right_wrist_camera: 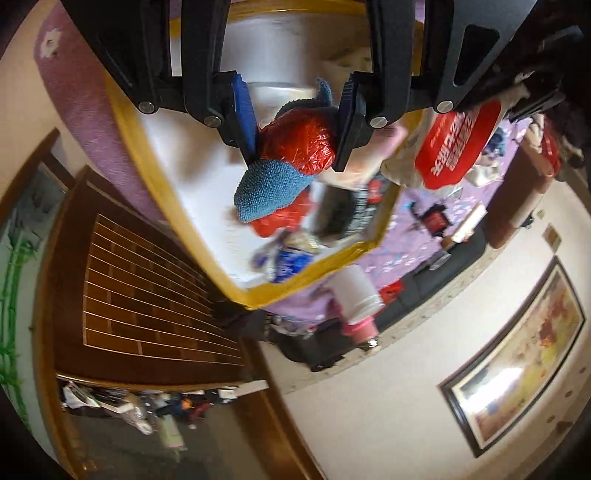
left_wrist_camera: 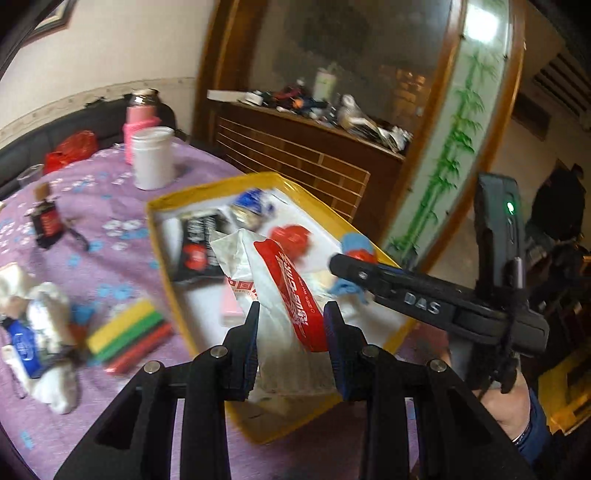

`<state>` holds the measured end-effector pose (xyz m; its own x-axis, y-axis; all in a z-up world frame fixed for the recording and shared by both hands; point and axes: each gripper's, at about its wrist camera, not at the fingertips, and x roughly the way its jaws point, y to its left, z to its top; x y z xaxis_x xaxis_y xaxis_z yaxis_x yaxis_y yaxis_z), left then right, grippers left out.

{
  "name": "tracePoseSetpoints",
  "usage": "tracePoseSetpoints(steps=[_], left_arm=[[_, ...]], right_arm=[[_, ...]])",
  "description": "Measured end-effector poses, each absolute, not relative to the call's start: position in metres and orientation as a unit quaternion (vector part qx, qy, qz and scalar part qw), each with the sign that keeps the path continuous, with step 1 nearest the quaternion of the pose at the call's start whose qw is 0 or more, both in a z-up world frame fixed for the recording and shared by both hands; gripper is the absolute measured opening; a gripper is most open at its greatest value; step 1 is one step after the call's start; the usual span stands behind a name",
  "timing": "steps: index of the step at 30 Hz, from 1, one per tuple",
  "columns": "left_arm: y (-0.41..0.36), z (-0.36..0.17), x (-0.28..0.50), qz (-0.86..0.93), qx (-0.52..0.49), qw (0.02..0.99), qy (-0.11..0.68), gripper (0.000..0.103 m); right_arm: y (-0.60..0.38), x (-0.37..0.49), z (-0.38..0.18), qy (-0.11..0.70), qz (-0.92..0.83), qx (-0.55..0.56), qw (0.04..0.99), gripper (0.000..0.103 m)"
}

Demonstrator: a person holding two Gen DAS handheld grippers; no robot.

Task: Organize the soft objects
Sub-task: 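Carry the wet-wipes pack and red bag with blue towel over the tray with both grippers, then open both grippers to drop the items into the tray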

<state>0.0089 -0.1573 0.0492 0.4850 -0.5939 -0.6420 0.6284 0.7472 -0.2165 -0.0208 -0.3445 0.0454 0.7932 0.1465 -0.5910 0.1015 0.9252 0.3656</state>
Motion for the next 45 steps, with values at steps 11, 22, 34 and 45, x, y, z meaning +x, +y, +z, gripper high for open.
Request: tracePoseSetpoints(steps=[11, 22, 34, 45], left_arm=[[-0.186, 0.024, 0.003, -0.356, 0.065, 0.856, 0.369, 0.032], [-0.187, 0.030, -0.009, -0.346, 0.080, 0.869, 0.345, 0.049], [-0.178, 0.044, -0.023, -0.324, 0.095, 0.889, 0.308, 0.062], [-0.158, 0.054, -0.030, -0.298, 0.096, 0.904, 0.290, 0.063]], right_arm=[[-0.348, -0.013, 0.030, 0.347, -0.005, 0.173, 0.922, 0.044], [-0.346, -0.026, 0.043, 0.327, -0.016, 0.167, 0.930, 0.061], [-0.339, -0.038, 0.062, 0.306, -0.015, 0.166, 0.937, 0.062], [-0.317, -0.045, 0.075, 0.299, -0.005, 0.149, 0.943, 0.064]])
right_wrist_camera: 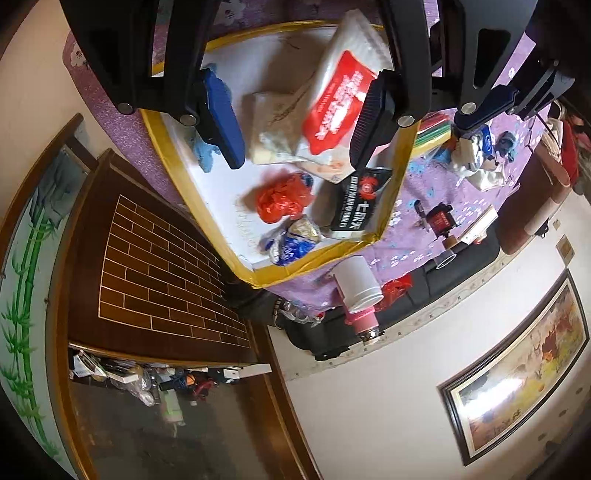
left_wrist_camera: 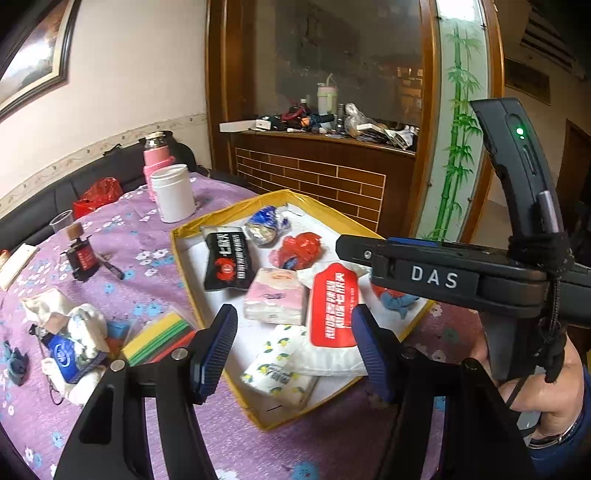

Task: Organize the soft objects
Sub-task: 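Open both grippers to drop the items into the tray, then withdraw both grippers from the tray back toward the pile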

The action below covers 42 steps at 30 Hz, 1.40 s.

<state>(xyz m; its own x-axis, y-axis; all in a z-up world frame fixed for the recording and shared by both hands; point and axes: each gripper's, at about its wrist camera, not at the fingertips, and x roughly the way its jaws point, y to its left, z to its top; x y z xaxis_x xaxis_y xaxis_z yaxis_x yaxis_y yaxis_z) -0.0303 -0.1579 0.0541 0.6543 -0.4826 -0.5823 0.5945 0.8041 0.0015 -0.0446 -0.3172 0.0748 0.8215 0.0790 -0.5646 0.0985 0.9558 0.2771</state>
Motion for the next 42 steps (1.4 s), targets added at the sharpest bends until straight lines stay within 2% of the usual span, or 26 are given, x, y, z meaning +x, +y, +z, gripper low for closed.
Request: tracePoseSetpoints(steps=[20, 26, 42], left_arm=[[-0.086, 0.066, -0.029, -0.235, 0.050, 0.927, 0.286, 0.064], [-0.059, 0.065, -0.027, -0.214, 0.034, 0.931, 0.293, 0.070], [0.072, 0.046, 0.002, -0.090, -0.049, 0.925, 0.365, 0.071]], right_arm=[[-0.236, -0.043, 0.090, 0.307, 0.043, 0.087, 0.947, 0.069], [-0.210, -0.037, 0.089, 0.314, 0.064, 0.070, 0.945, 0.072], [-0.118, -0.004, 0.063, 0.341, 0.143, 0.029, 0.928, 0.074]])
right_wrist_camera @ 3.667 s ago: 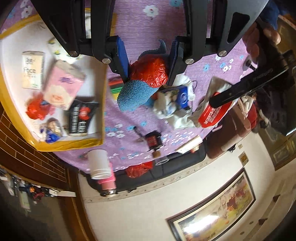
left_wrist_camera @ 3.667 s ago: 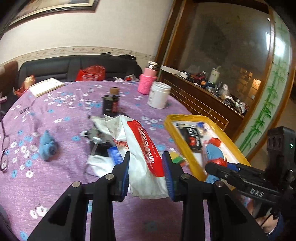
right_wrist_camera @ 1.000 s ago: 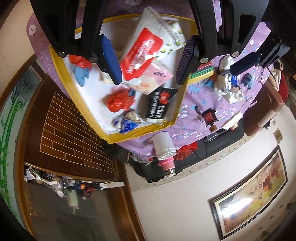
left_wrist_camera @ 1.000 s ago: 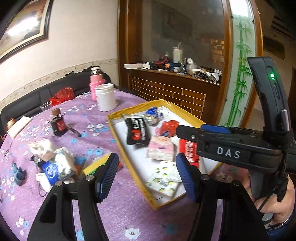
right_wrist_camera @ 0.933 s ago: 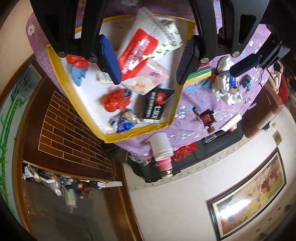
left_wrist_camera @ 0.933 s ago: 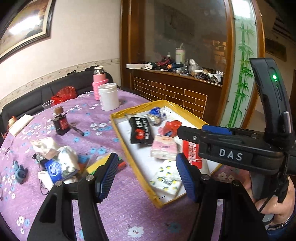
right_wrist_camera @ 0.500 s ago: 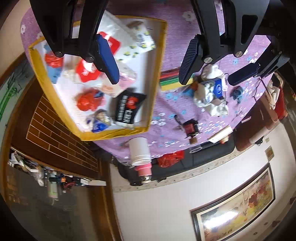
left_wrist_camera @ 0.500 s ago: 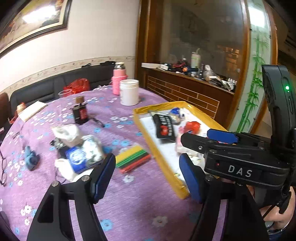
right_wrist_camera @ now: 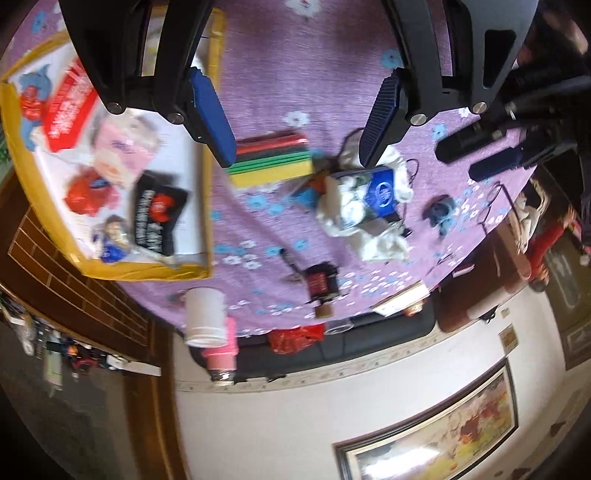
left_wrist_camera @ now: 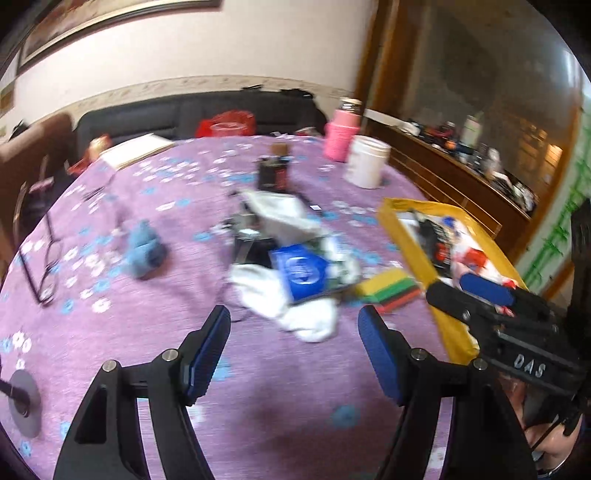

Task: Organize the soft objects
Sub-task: 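Withdraw both grippers from the tray back toward the pile, then grasp the blue towel with the left gripper while the right reaches the white cloth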

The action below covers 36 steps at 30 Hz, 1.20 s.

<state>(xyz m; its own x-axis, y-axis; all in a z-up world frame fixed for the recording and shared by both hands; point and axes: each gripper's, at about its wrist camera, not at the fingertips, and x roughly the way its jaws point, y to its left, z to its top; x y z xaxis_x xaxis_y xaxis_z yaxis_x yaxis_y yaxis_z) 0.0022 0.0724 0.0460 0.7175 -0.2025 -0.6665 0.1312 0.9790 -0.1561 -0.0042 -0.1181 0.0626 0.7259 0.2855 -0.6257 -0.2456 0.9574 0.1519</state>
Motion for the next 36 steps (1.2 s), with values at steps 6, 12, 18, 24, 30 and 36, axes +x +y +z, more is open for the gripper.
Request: tracePoseSetpoints(steps=[6, 12, 18, 24, 30, 36], left_arm=[[0.111, 0.043, 0.014, -0.045, -0.064, 0.922, 0.380, 0.072], [0.144, 0.043, 0.034, -0.003, -0.070, 0.918, 0.391, 0.081], [0.168, 0.034, 0.082, 0.024, -0.071, 0.899, 0.431, 0.082], [0.175, 0.005, 0.132, 0.091, -0.040, 0.878, 0.469, 0.082], [0.184, -0.017, 0.146, 0.105, -0.050, 0.873, 0.473, 0.040], [0.174, -0.006, 0.127, 0.088, -0.044, 0.882, 0.461, 0.038]], right_arm=[[-0.087, -0.005, 0.035, 0.356, 0.176, 0.005, 0.918, 0.074], [-0.080, -0.006, 0.025, 0.353, 0.187, -0.005, 0.917, 0.074], [-0.090, -0.008, 0.023, 0.347, 0.199, 0.023, 0.916, 0.074], [-0.094, -0.007, 0.022, 0.347, 0.210, 0.038, 0.913, 0.074], [-0.097, -0.007, 0.022, 0.346, 0.215, 0.049, 0.912, 0.074], [-0.096, -0.003, 0.020, 0.354, 0.214, 0.048, 0.909, 0.074]])
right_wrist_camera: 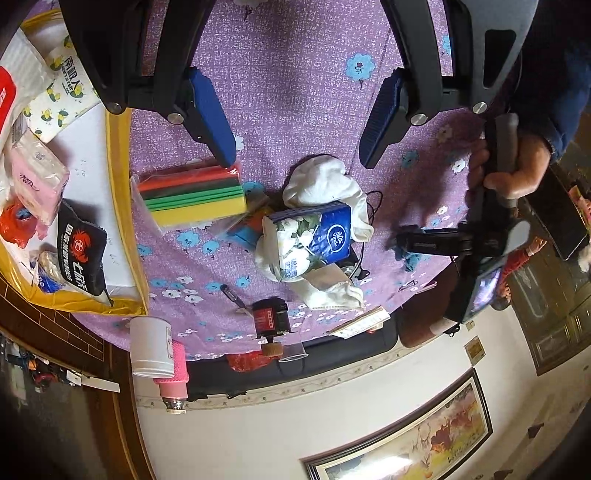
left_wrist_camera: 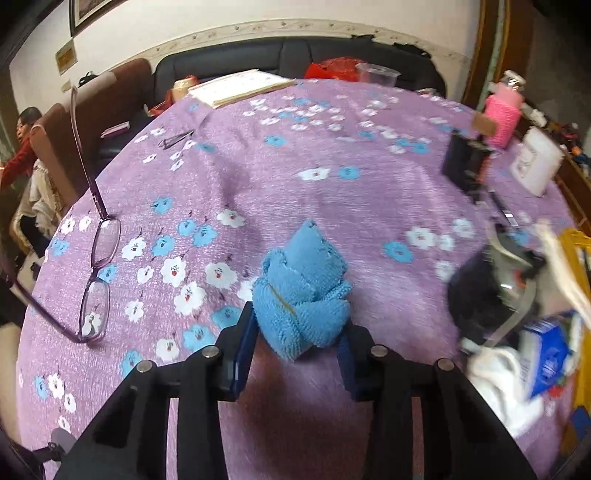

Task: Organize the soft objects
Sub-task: 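Grasp the blue towel with the left gripper while the right reaches the white cloth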

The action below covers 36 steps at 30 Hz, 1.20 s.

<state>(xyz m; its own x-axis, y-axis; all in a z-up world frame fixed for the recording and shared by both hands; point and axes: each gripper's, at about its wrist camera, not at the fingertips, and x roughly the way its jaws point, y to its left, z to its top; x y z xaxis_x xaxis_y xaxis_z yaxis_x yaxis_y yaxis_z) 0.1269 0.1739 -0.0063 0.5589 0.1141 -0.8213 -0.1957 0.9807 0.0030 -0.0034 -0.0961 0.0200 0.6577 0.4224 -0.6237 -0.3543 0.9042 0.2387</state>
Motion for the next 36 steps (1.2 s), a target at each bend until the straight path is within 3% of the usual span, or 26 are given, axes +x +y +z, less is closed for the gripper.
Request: tracePoseSetpoints(steps=[7, 17, 25, 30, 35, 36], left_arm=[[0.150, 0.027, 0.076, 0.044, -0.064, 0.900, 0.428, 0.038], [0.142, 0.012, 0.063, 0.014, -0.088, 0.907, 0.411, 0.038], [0.148, 0.010, 0.062, 0.013, -0.098, 0.908, 0.407, 0.038], [0.144, 0.010, 0.061, 0.011, -0.092, 0.909, 0.406, 0.039], [0.143, 0.008, 0.062, 0.007, -0.090, 0.908, 0.409, 0.039], [0.143, 0.008, 0.062, 0.006, -0.090, 0.907, 0.411, 0.039]], right_arm=[[-0.093, -0.001, 0.019, 0.360, 0.205, 0.038, 0.909, 0.074], [-0.069, -0.003, 0.046, 0.329, 0.227, -0.031, 0.916, 0.074], [-0.055, 0.042, 0.072, 0.308, 0.196, -0.061, 0.929, 0.072], [-0.036, 0.070, 0.067, 0.333, 0.221, -0.074, 0.914, 0.055], [-0.012, 0.085, 0.055, 0.339, 0.227, -0.102, 0.907, 0.054], [-0.010, 0.090, 0.051, 0.343, 0.224, -0.104, 0.906, 0.038]])
